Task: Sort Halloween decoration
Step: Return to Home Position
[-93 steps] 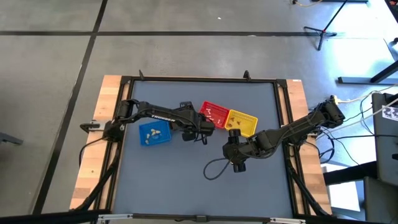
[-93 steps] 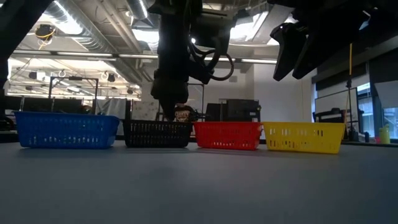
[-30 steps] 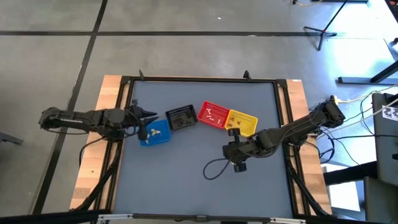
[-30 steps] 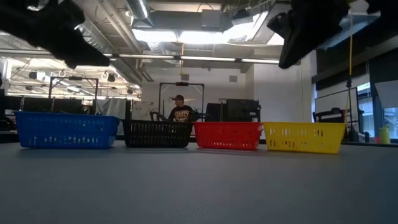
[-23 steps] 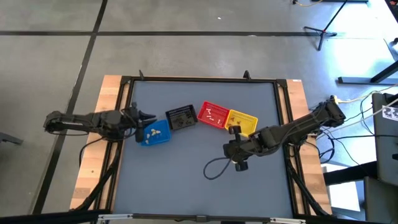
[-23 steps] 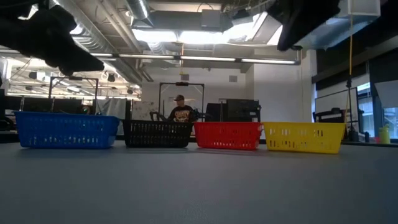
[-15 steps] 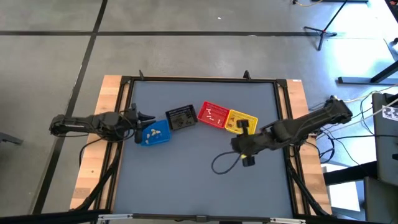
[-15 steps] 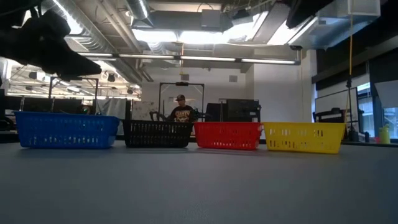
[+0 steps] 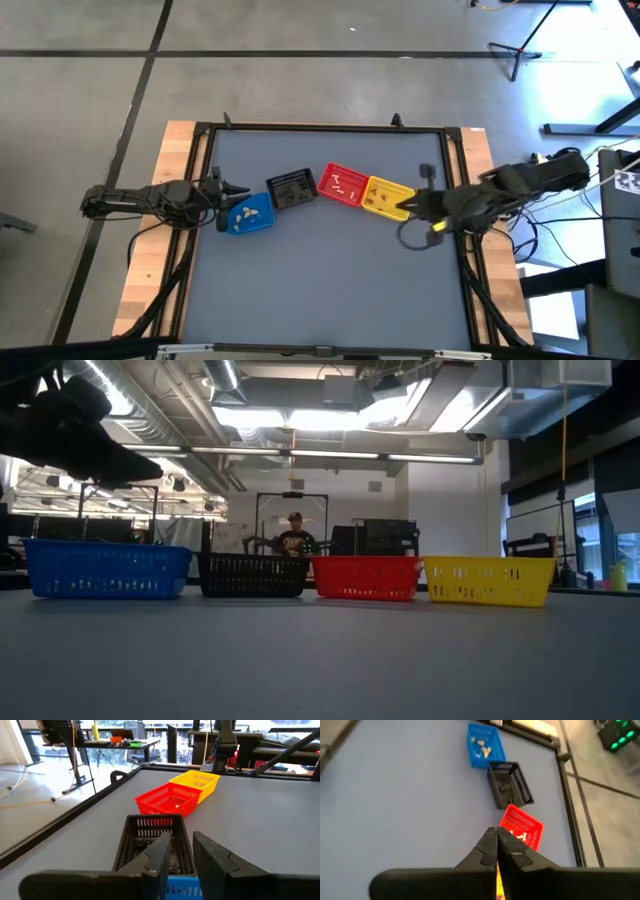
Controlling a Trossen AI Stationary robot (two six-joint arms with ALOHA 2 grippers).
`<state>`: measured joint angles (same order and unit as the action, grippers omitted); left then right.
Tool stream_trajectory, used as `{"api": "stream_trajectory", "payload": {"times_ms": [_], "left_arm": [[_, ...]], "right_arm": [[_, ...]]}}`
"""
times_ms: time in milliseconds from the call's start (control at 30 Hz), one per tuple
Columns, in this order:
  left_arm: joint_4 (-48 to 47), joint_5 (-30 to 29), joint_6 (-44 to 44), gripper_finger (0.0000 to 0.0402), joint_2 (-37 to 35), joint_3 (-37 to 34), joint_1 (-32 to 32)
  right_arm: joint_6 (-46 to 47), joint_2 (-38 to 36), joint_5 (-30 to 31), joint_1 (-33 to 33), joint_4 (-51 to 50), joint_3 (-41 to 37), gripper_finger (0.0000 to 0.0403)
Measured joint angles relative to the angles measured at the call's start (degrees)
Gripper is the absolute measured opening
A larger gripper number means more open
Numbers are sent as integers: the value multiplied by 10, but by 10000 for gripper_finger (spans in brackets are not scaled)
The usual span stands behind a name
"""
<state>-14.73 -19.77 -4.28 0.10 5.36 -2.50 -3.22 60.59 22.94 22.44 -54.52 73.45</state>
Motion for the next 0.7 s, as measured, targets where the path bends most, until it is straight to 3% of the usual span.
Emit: {"api": "stream_trajectory", "payload": {"times_ms": [200, 533, 700], "left_arm": [[26, 0, 20, 75, 1, -5, 0], [59, 28, 49, 75, 0, -6, 0], [59, 29, 49, 75, 0, -6, 0]], "right_arm": [[-2, -102, 1, 0, 51, -80, 2], [-65, -352, 16, -1, 327, -368, 3], [-91, -467, 16, -1, 416, -483, 3]]}}
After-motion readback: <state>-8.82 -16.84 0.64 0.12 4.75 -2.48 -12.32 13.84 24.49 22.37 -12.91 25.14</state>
